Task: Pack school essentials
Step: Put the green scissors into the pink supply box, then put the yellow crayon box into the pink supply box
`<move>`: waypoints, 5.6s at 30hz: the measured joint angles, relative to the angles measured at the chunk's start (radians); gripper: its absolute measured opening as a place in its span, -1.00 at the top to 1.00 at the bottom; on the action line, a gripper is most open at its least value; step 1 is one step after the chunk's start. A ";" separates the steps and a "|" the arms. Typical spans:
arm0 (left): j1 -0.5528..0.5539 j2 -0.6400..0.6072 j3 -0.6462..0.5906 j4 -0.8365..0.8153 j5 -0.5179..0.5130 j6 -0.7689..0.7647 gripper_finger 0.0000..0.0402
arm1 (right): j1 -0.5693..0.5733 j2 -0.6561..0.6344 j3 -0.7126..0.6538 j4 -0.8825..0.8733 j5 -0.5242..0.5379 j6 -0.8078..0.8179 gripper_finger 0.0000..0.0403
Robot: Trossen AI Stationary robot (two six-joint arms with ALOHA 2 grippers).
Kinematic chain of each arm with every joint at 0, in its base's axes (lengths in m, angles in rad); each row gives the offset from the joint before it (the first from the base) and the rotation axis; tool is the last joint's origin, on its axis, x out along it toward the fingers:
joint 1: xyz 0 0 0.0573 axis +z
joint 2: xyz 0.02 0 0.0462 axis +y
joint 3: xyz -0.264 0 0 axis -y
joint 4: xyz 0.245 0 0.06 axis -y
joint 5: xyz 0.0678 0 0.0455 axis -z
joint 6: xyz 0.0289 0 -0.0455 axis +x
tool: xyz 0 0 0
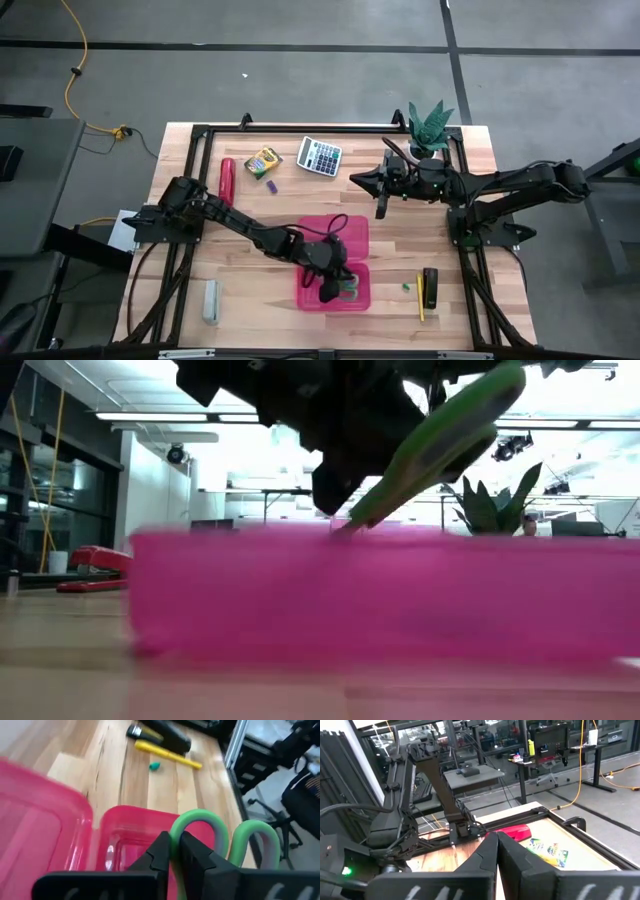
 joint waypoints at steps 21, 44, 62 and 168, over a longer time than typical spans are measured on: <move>0.056 -0.151 -0.002 -0.153 0.148 0.061 0.14 | 0.000 0.000 0.000 -0.032 -0.001 -0.014 1.00; 0.170 -1.121 -0.580 0.204 -0.132 0.184 0.27 | 0.000 0.001 0.000 -0.009 -0.064 -0.026 1.00; 0.172 -1.174 -0.620 0.176 -0.154 0.269 0.27 | 0.000 0.001 0.000 0.105 -0.055 -0.071 1.00; 0.784 -0.612 -0.291 -0.802 -0.251 0.156 1.00 | -0.001 0.000 0.000 0.021 -0.053 -0.019 1.00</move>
